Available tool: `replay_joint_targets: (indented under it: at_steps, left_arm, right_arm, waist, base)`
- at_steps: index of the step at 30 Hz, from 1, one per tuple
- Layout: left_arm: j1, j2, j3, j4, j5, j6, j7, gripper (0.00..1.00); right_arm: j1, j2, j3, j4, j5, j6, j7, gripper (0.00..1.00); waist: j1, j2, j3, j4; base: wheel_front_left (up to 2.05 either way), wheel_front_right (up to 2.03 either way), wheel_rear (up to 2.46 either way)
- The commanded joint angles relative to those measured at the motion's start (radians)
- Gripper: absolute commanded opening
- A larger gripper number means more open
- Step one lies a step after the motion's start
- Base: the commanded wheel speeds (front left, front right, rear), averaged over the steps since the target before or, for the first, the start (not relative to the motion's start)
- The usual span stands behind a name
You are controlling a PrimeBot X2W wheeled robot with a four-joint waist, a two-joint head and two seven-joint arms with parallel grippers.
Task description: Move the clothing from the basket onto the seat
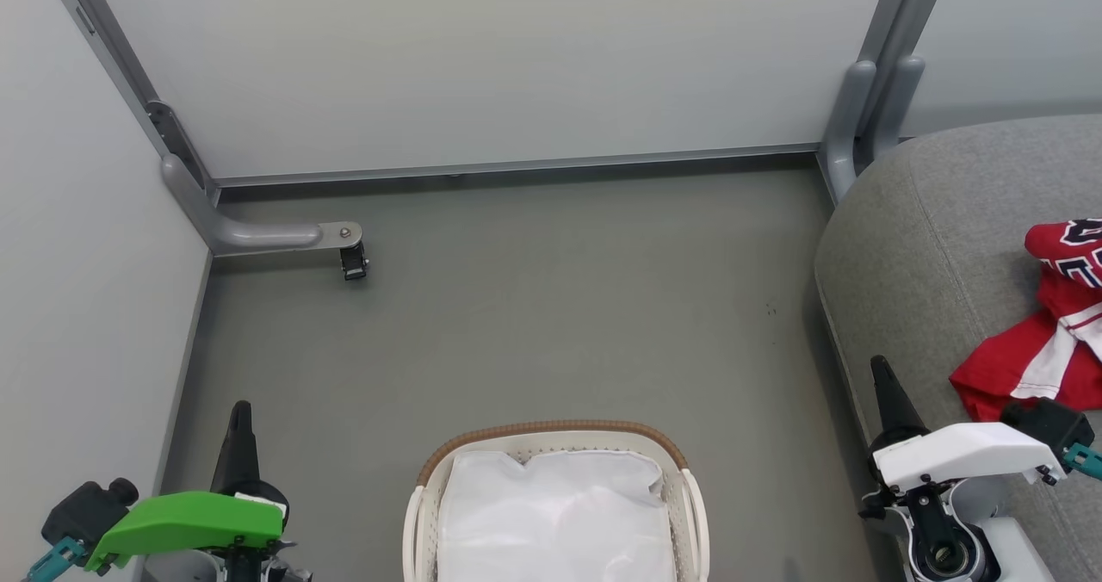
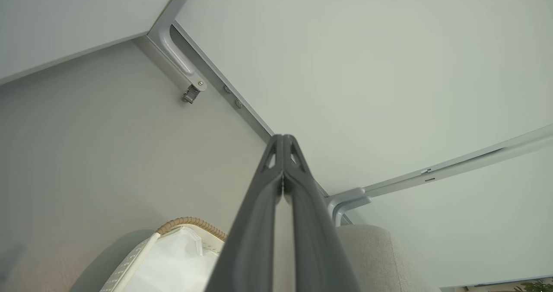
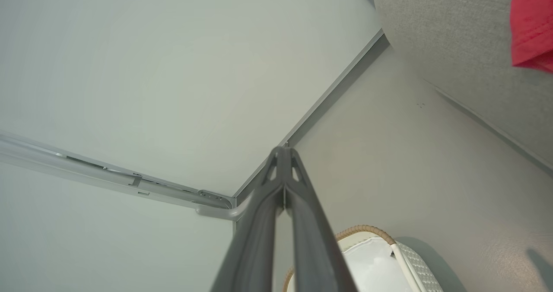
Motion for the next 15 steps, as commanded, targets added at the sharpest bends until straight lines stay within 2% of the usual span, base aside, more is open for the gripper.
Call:
replay_joint_targets:
  at_steps: [1, 15]
  left_arm:
    - [-0.021, 0.006, 0.005, -0.018, -0.032, -0.002, 0.006, 0.0]
    - [-0.024, 0.007, 0.013, -0.041, -0.178, -0.002, 0.045, 0.0]
  right_arm:
    - [0.0, -0.006, -0.007, -0.017, 0.03, -0.001, 0.008, 0.0]
    - [0.015, -0.007, -0.025, -0.044, 0.173, -0.001, 0.046, 0.0]
  waist:
    - [0.0, 0.0, 0.0, -0.001]
    - [0.0, 0.0, -0.005, -0.006]
  base:
    - [0.0, 0.0, 0.0]
    - [0.0, 0.0, 0.0]
